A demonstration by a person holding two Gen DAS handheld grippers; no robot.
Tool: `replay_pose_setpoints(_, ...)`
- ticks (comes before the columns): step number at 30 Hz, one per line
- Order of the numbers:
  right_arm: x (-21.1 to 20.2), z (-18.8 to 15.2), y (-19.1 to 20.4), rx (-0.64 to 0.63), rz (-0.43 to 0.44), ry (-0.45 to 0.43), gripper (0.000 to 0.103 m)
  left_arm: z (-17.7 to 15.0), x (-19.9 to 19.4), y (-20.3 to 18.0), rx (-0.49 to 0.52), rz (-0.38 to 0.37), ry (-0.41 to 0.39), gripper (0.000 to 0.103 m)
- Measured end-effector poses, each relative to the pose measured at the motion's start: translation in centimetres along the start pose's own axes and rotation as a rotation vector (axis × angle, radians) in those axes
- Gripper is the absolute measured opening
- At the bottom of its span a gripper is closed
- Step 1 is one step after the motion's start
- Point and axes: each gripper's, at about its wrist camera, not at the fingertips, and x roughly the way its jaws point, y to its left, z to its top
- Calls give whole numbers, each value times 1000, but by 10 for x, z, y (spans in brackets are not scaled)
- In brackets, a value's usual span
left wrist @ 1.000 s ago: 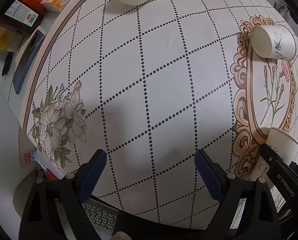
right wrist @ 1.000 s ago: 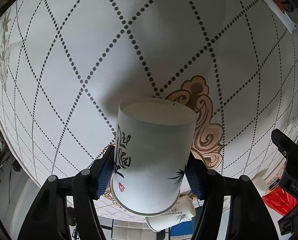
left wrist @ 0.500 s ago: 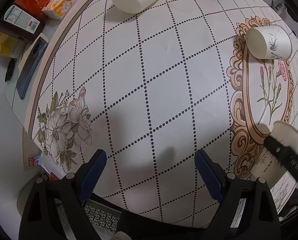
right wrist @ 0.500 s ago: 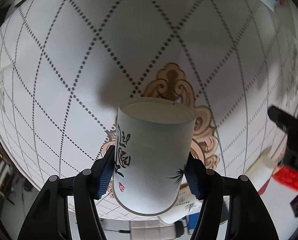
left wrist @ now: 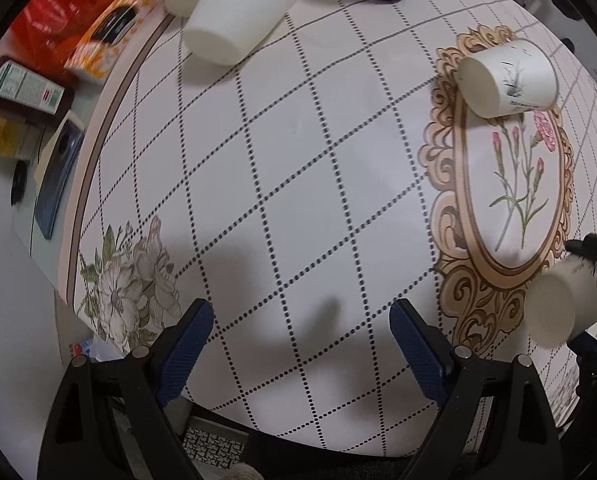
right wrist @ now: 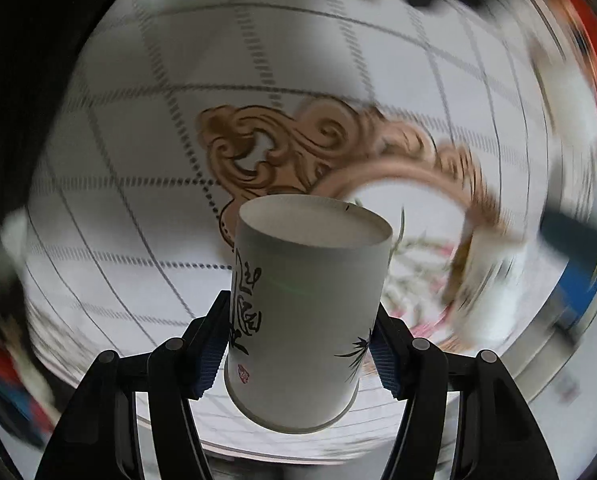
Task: Flip cup upside down
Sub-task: 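Carry the inverted paper cup back over the flower oval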
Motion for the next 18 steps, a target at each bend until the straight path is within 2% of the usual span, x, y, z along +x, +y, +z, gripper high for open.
replay_pose_setpoints(7, 19, -33, -39, 425, 205, 5, 66, 10, -9, -26, 56, 1, -15, 90)
replay_pose_setpoints(12, 36, -59, -55, 666, 342, 19, 66, 19, -8, -46, 85, -2, -15, 90)
replay_pose_setpoints(18, 51, -81, -60, 898, 522, 12, 66, 17, -7, -56, 104, -4, -18, 90)
